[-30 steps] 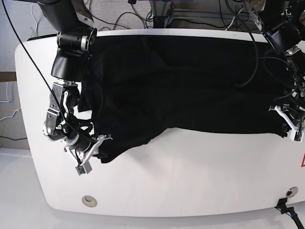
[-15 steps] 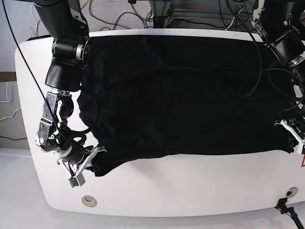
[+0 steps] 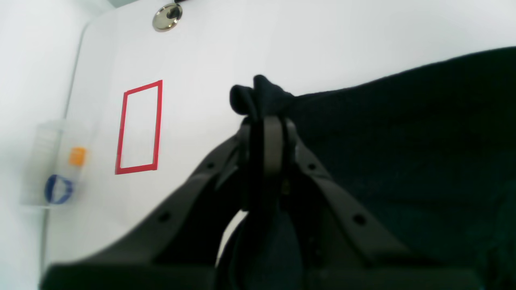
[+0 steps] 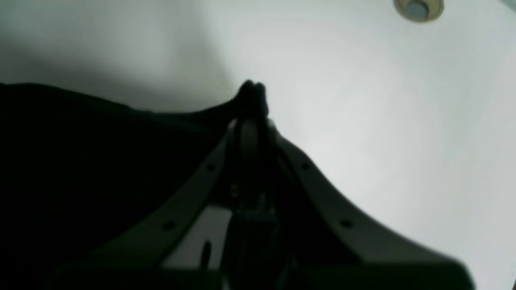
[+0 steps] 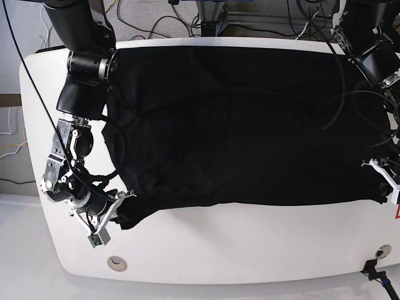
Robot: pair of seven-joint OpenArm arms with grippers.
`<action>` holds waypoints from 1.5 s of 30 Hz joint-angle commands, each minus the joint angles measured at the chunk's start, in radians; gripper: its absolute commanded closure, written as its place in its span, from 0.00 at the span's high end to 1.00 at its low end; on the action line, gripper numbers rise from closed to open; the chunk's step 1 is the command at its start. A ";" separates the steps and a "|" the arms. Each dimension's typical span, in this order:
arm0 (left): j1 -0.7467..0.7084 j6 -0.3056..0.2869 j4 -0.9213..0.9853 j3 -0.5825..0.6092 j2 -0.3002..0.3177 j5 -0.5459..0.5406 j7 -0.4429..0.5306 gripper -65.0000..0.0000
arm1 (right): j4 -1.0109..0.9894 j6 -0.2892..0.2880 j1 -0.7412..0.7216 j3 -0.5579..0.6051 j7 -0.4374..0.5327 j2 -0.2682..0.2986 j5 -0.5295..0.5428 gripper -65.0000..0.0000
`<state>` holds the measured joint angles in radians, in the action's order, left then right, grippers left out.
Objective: Fold the T-shirt properly
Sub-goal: 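Lift the hem and fold it over toward the collar with both grippers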
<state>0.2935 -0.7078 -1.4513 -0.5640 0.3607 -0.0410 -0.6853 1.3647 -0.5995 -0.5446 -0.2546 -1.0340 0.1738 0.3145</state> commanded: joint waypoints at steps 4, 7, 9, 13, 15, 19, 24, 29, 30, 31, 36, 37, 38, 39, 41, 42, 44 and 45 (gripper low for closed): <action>-0.056 0.010 -0.076 -0.004 0.024 -0.009 0.026 0.00 | 0.114 0.005 0.045 -0.002 -0.061 0.005 0.004 0.00; -0.092 0.010 -0.078 -0.004 0.024 -0.009 0.026 0.00 | 0.158 0.003 0.080 -0.002 -0.124 0.005 0.004 0.00; -0.116 0.010 -0.078 -0.004 0.024 -0.009 0.026 0.00 | 0.198 -0.001 0.111 -0.012 -0.150 0.005 0.004 0.00; -0.179 0.010 -0.078 -0.006 0.024 -0.009 0.026 0.00 | 0.259 -0.003 0.168 -0.016 -0.182 0.002 0.005 0.00; -0.208 0.010 -0.078 -0.006 0.024 -0.009 0.026 0.00 | 0.285 -0.004 0.197 -0.016 -0.200 -0.016 0.005 0.00; -0.254 0.010 -0.079 -0.004 0.041 -0.009 0.025 0.00 | 0.361 -0.004 0.275 -0.013 -0.203 -0.064 0.005 0.00; -0.265 0.010 -0.104 -0.004 0.041 -0.009 0.022 0.00 | 0.474 -0.004 0.384 -0.012 -0.223 -0.136 0.005 0.00; -0.305 0.010 -0.136 -0.004 0.039 -0.009 0.022 0.00 | 0.559 -0.004 0.493 -0.010 -0.223 -0.155 0.005 0.00; -0.319 0.010 -0.141 -0.006 0.039 -0.009 0.019 0.00 | 0.563 -0.004 0.507 -0.010 -0.223 -0.155 0.005 0.00; -0.339 0.010 -0.148 -0.006 0.039 -0.009 0.008 0.00 | 0.572 -0.004 0.521 -0.010 -0.223 -0.155 0.005 0.00; -0.393 0.010 -0.184 -0.006 0.042 -0.009 0.005 0.00 | 0.580 -0.004 0.562 -0.015 -0.223 -0.147 0.005 0.00; -0.396 0.010 -0.182 -0.008 0.042 -0.009 0.005 0.00 | 0.580 -0.004 0.564 -0.015 -0.223 -0.141 0.005 0.00; -0.397 0.010 -0.180 -0.018 0.044 -0.009 0.005 0.00 | 0.580 -0.004 0.565 -0.015 -0.223 -0.128 0.005 0.00; -0.399 0.010 -0.180 -0.031 0.051 -0.009 0.005 0.00 | 0.579 -0.004 0.565 -0.015 -0.223 -0.121 0.005 0.00; -0.399 0.010 -0.173 -0.040 0.074 -0.007 0.005 0.00 | 0.579 -0.004 0.568 -0.016 -0.223 -0.113 0.005 0.00; -0.399 0.010 -0.173 -0.040 0.087 -0.007 0.005 0.00 | 0.579 -0.004 0.578 -0.016 -0.223 -0.099 0.005 0.00; -0.399 0.010 -0.173 -0.040 0.103 -0.007 0.005 0.00 | 0.579 -0.004 0.581 -0.016 -0.223 -0.082 0.005 0.00; -0.399 0.010 -0.170 -0.041 0.111 -0.007 0.005 0.00 | 0.579 -0.004 0.582 -0.016 -0.223 -0.079 0.005 0.00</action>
<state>-0.1158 -0.7078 -1.6093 -0.5957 0.4366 -0.0486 -0.6918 1.9232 -0.6029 0.0486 -0.2672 -1.2663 0.0795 0.3202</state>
